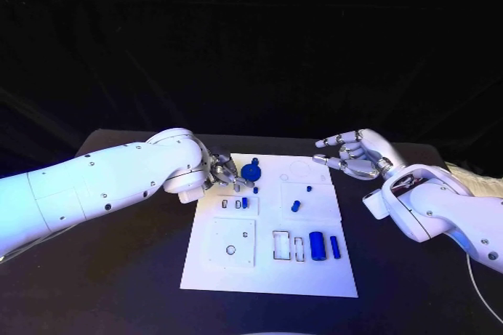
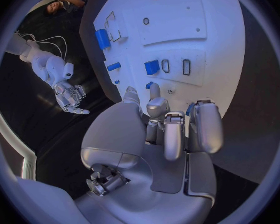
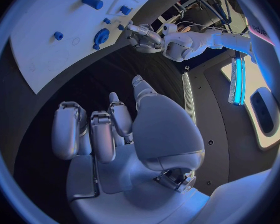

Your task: Assemble the parts on the task board

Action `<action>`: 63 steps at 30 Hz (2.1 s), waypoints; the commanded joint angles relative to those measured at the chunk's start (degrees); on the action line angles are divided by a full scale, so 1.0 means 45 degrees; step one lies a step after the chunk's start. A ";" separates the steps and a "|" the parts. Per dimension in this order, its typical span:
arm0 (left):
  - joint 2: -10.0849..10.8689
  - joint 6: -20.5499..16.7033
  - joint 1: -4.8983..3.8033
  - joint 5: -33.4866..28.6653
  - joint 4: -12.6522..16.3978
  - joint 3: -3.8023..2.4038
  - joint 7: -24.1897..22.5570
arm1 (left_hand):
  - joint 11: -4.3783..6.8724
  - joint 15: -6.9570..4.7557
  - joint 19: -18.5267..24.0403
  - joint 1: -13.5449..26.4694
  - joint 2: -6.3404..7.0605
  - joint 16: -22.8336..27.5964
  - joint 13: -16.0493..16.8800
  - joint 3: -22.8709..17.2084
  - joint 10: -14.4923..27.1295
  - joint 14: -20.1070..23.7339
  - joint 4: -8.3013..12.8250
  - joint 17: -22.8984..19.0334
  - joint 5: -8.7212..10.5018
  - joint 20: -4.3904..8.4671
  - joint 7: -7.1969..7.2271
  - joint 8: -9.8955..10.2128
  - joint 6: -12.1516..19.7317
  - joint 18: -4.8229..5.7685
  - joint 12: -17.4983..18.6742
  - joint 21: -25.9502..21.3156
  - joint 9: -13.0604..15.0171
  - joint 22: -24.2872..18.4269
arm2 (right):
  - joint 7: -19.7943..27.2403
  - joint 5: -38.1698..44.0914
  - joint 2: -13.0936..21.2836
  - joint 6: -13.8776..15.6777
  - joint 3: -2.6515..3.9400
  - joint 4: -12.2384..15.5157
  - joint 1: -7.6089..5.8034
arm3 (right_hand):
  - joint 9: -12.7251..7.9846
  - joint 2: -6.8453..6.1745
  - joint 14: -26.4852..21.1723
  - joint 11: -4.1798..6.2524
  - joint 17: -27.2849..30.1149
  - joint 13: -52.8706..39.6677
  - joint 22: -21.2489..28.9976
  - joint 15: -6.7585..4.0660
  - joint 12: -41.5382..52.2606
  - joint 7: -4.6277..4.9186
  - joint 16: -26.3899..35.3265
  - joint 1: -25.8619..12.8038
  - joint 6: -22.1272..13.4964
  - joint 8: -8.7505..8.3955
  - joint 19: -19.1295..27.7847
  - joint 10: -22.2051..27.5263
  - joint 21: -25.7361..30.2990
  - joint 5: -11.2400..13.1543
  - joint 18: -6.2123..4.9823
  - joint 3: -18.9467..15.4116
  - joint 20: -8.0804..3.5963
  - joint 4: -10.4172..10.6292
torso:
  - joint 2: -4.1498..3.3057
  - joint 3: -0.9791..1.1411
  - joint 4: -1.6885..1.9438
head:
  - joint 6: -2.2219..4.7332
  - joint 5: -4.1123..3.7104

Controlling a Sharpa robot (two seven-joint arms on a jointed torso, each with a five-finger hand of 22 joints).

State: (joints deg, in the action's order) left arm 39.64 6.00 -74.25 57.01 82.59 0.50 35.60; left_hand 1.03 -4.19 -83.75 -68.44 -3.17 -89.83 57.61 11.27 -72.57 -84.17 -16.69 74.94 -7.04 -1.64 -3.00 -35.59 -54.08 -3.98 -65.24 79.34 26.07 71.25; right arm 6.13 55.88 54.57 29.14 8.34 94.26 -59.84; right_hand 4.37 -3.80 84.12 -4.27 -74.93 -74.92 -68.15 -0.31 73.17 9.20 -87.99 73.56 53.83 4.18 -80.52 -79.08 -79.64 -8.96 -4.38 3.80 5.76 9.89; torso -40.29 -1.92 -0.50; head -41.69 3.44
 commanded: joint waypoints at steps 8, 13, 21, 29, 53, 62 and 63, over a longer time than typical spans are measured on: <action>-0.0677 0.1515 -0.0041 0.0863 -0.0436 0.0154 0.0526 | 0.0015 -0.0107 -0.0280 -0.0058 -0.0248 -0.0038 0.0184 0.0150 -0.0022 -0.1296 0.0019 0.3346 0.0083 0.0023 0.0020 -0.0200 0.0205 0.0180 -0.0207 0.0312 0.0212 0.0518 | -0.0142 0.0191 -0.0145 -0.0310 0.0002 -0.0126 0.0001 | 0.0025 0.0215 0.1067 0.0014 -0.2373 -0.0463 0.0020 0.0028 -0.0005 -0.0007 0.0110 -0.0047 0.0077 0.0051 0.0092 0.0028 0.0074 -0.0081 0.0008 -0.0159 -0.0003 0.0097 | -0.0010 -0.0035 -0.0013 | -0.0025 -0.0026; -0.0888 0.1759 -0.0038 0.0875 -0.0549 0.0207 0.0555 | 0.0022 -0.0113 -0.0313 -0.0064 -0.0292 -0.0038 0.0279 0.0184 -0.0070 -0.1296 0.0016 0.3346 0.0091 0.0029 0.0029 -0.0263 0.0227 0.0191 -0.0284 0.0349 0.0286 0.0580 | -0.0275 0.0326 -0.0157 -0.0416 0.0001 -0.0170 0.0001 | 0.0025 0.0220 0.1060 0.0015 -0.2342 -0.0447 0.0058 0.0026 -0.0023 -0.0008 0.0128 -0.0061 0.0077 0.0051 0.0108 0.0040 0.0094 -0.0102 0.0001 -0.0188 -0.0005 0.0117 | -0.0006 -0.0028 0.0022 | -0.0058 -0.0085; -0.0966 0.1912 -0.0036 0.0880 -0.0602 0.0234 0.0567 | 0.0034 -0.0120 -0.0338 -0.0081 -0.0329 -0.0038 0.0349 0.0211 -0.0108 -0.1296 0.0022 0.3346 0.0090 0.0035 0.0043 -0.0328 0.0230 0.0200 -0.0343 0.0383 0.0357 0.0637 | -0.0402 0.0406 -0.0155 -0.0498 -0.0001 -0.0234 0.0002 | 0.0026 0.0219 0.1058 0.0015 -0.2333 -0.0439 0.0076 0.0025 -0.0030 -0.0010 0.0134 -0.0070 0.0077 0.0051 0.0116 0.0046 0.0103 -0.0125 -0.0002 -0.0213 -0.0007 0.0131 | -0.0007 -0.0022 0.0025 | -0.0097 -0.0053; -0.1007 0.2148 -0.0034 0.0880 -0.0602 0.0237 0.0587 | 0.0055 -0.0136 -0.0361 -0.0271 -0.0393 -0.0038 0.0396 0.0211 -0.0125 -0.1296 0.0071 0.3346 0.0073 0.0051 0.0068 -0.0449 0.0279 0.0209 -0.0381 0.0411 0.0510 0.0695 | -0.0438 0.0420 -0.0213 -0.0567 -0.0004 -0.0288 0.0007 | 0.0027 0.0228 0.1055 0.0018 -0.2322 -0.0440 0.0086 0.0023 -0.0024 -0.0013 0.0141 -0.0058 0.0083 0.0053 0.0120 0.0042 0.0110 -0.0174 -0.0004 -0.0240 -0.0009 0.0140 | -0.0013 -0.0018 0.0009 | -0.0112 -0.0023; -0.1202 0.2390 -0.0022 0.0889 -0.0744 0.0247 0.0607 | 0.0167 -0.0230 -0.0391 -0.2298 -0.0675 -0.0038 0.0486 -0.0943 -0.0103 -0.1296 0.0741 0.3346 -0.0015 0.0138 0.0184 -0.0659 0.0606 0.0230 -0.0361 0.0463 0.1031 0.0875 | -0.0451 0.0422 -0.0345 -0.0715 -0.0008 -0.0359 0.0039 | 0.0031 0.0274 0.1055 0.0026 -0.2318 -0.0441 0.0085 0.0015 -0.0011 -0.0019 0.0147 -0.0001 0.0093 0.0056 0.0116 0.0036 0.0114 -0.0308 -0.0003 -0.0292 -0.0016 0.0151 | -0.0023 -0.0020 0.0013 | -0.0218 -0.0062; -0.1223 0.2455 -0.0021 0.0892 -0.0821 0.0254 0.0606 | 0.0238 -0.0294 -0.0398 -0.2966 -0.0792 -0.0038 0.0511 -0.1855 -0.0106 -0.1296 0.0931 0.3346 -0.0077 0.0198 0.0258 -0.0547 0.0692 0.0234 -0.0314 0.0472 0.1077 0.0930 | -0.0459 0.0422 -0.0360 -0.0775 -0.0010 -0.0362 0.0045 | 0.0033 0.0299 0.1053 0.0030 -0.2309 -0.0444 0.0088 0.0013 -0.0002 -0.0021 0.0153 0.0024 0.0100 0.0060 0.0116 0.0031 0.0117 -0.0362 -0.0003 -0.0310 -0.0019 0.0156 | -0.0021 -0.0016 0.0018 | -0.0256 -0.0056; -0.1203 0.2466 -0.0021 0.0892 -0.0809 0.0254 0.0604 | 0.0256 -0.0313 -0.0396 -0.3174 -0.0810 -0.0038 0.0508 -0.2105 -0.0092 -0.1296 0.1020 0.3346 -0.0110 0.0215 0.0274 -0.0506 0.0732 0.0232 -0.0291 0.0468 0.1072 0.0930 | -0.0459 0.0422 -0.0362 -0.0783 -0.0010 -0.0362 0.0046 | 0.0034 0.0300 0.1053 0.0030 -0.2310 -0.0445 0.0088 0.0012 0.0000 -0.0021 0.0153 0.0025 0.0100 0.0060 0.0116 0.0030 0.0117 -0.0365 -0.0003 -0.0311 -0.0019 0.0156 | -0.0021 -0.0016 0.0019 | -0.0251 -0.0057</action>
State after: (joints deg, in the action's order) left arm 34.26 15.76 -74.41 60.72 79.02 1.48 38.05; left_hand 1.80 -5.23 -83.94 -81.26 -6.38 -89.83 59.95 2.66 -73.04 -83.98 -12.49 74.91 -7.09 -1.02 -2.00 -38.20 -51.22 -4.00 -66.79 81.21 30.95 74.94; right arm 4.04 57.17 53.01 26.62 8.30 92.61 -59.69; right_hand 4.45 -3.09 84.12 -4.27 -74.91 -74.92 -67.83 -0.31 73.17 9.20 -87.55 73.53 53.83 4.18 -80.30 -79.09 -79.41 -10.34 -4.39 2.77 5.55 10.59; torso -40.39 -2.02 -0.41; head -42.80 3.18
